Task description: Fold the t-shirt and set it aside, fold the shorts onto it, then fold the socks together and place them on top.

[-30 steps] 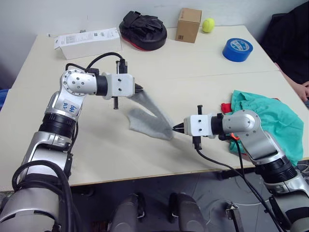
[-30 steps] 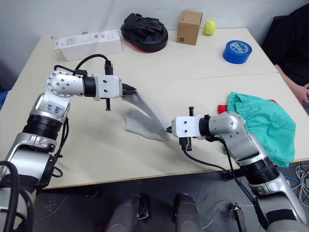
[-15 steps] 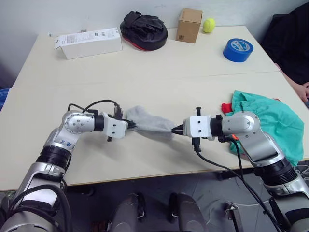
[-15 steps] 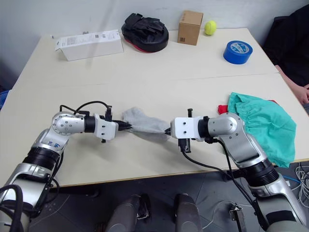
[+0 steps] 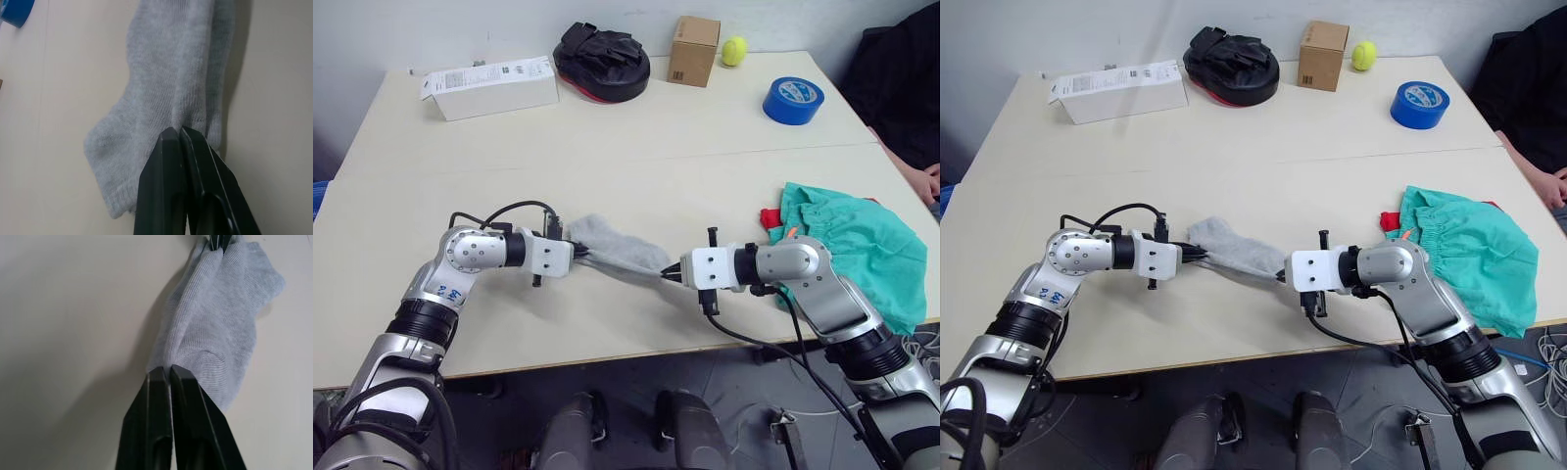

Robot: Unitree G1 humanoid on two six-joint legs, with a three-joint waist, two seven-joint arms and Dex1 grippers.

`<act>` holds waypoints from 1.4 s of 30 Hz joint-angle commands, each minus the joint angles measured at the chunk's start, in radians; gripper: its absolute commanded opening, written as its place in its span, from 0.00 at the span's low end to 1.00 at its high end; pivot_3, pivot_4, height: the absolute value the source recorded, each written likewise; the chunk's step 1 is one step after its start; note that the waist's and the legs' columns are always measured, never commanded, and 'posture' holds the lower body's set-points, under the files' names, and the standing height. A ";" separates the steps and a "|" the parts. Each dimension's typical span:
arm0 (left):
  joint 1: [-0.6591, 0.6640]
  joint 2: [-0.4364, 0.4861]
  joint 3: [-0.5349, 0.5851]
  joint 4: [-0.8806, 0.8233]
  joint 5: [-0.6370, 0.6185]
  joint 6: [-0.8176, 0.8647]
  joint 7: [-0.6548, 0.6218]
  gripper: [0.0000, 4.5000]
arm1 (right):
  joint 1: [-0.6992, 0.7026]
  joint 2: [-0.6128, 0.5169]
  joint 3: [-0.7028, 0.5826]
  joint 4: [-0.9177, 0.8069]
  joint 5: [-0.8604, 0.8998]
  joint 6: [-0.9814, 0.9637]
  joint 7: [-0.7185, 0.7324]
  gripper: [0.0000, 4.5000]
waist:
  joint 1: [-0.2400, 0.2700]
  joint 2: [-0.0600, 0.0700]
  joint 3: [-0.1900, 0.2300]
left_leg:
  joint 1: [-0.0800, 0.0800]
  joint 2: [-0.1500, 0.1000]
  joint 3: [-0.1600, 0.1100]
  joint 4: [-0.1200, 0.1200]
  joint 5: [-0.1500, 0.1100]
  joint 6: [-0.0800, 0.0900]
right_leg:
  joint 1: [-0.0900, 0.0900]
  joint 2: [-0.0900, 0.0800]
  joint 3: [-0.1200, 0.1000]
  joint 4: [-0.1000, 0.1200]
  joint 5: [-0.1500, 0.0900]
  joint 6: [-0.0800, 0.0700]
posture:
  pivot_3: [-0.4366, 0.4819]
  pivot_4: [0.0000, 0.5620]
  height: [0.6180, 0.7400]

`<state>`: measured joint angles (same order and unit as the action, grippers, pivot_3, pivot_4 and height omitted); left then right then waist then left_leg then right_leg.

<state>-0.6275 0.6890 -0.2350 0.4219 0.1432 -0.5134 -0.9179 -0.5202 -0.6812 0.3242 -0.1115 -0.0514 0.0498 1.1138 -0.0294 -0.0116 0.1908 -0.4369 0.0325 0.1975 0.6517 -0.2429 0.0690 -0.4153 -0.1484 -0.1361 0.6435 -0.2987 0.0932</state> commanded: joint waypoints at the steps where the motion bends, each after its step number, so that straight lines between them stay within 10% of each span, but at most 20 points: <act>1: 0.041 0.039 0.035 -0.087 -0.063 0.062 -0.047 0.28 | 0.025 -0.008 -0.021 -0.064 0.059 0.007 0.032 0.37 | 0.000 0.000 0.000 | 0.000 0.000 0.000 0.000 0.000 0.000 | 0.000 0.000 0.000 0.000 0.000 0.000 | 0.48 0.27 1.00; 7: 0.143 0.114 0.104 -0.317 -0.237 0.358 -0.165 0.67 | 0.035 -0.003 -0.088 -0.102 0.155 0.114 0.025 0.80 | -0.001 0.000 0.000 | 0.000 0.000 0.000 0.000 0.000 0.000 | 0.000 0.000 0.001 0.000 0.000 0.000 | 0.48 0.27 1.00; 10: 0.157 0.146 0.151 -0.461 -0.397 0.643 -0.213 0.88 | 0.011 0.013 -0.131 -0.111 0.219 0.225 0.004 0.81 | 0.000 0.000 0.000 | 0.000 0.001 -0.001 0.000 0.000 0.000 | 0.000 0.000 0.002 0.000 0.000 0.000 | 0.48 0.27 1.00; 14: 0.059 0.110 0.197 -0.502 -0.527 0.916 -0.172 0.89 | -0.030 0.060 -0.151 -0.114 0.281 0.354 -0.042 0.58 | 0.005 0.000 0.000 | 0.000 0.000 -0.004 0.001 0.000 -0.001 | 0.002 0.000 0.003 0.000 0.000 0.000 | 0.48 0.27 1.00; 21: -0.099 0.013 0.085 -0.246 -0.369 0.814 -0.161 0.47 | -0.114 0.166 -0.074 -0.035 0.213 0.373 -0.130 0.03 | 0.001 0.000 0.000 | 0.001 -0.001 -0.003 -0.001 0.001 -0.002 | 0.002 0.005 0.001 0.000 0.000 0.000 | 0.48 0.27 1.00; 27: -0.182 -0.072 -0.002 -0.004 -0.218 0.613 -0.142 0.04 | -0.140 0.228 0.022 0.060 0.123 0.347 -0.179 0.00 | 0.000 0.000 0.000 | -0.001 0.000 0.002 -0.001 0.001 -0.002 | -0.002 0.007 0.000 0.001 0.000 0.000 | 0.48 0.27 1.00; 33: -0.199 -0.112 -0.051 0.099 -0.125 0.564 -0.143 0.01 | -0.136 0.263 0.082 0.147 0.045 0.321 -0.213 0.00 | -0.001 -0.001 0.000 | -0.002 0.000 0.003 -0.001 0.001 -0.002 | -0.003 0.007 0.001 0.001 0.000 0.000 | 0.48 0.27 1.00; 42: -0.001 -0.039 -0.057 -0.242 -0.131 0.763 -0.192 0.01 | -0.086 0.137 0.074 0.184 0.031 0.214 -0.096 0.00 | -0.001 -0.002 -0.001 | 0.001 0.000 0.003 -0.002 0.001 -0.002 | -0.002 0.004 0.003 0.001 0.000 0.000 | 0.48 0.27 1.00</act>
<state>-0.6613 0.6389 -0.2726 0.2245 0.0037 0.2027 -1.0920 -0.6267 -0.5180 0.4123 0.0510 -0.0135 0.2752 0.9923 -0.0300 -0.0137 0.1895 -0.4349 0.0326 0.1992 0.6503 -0.2417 0.0672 -0.4151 -0.1459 -0.1331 0.6438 -0.2988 0.0931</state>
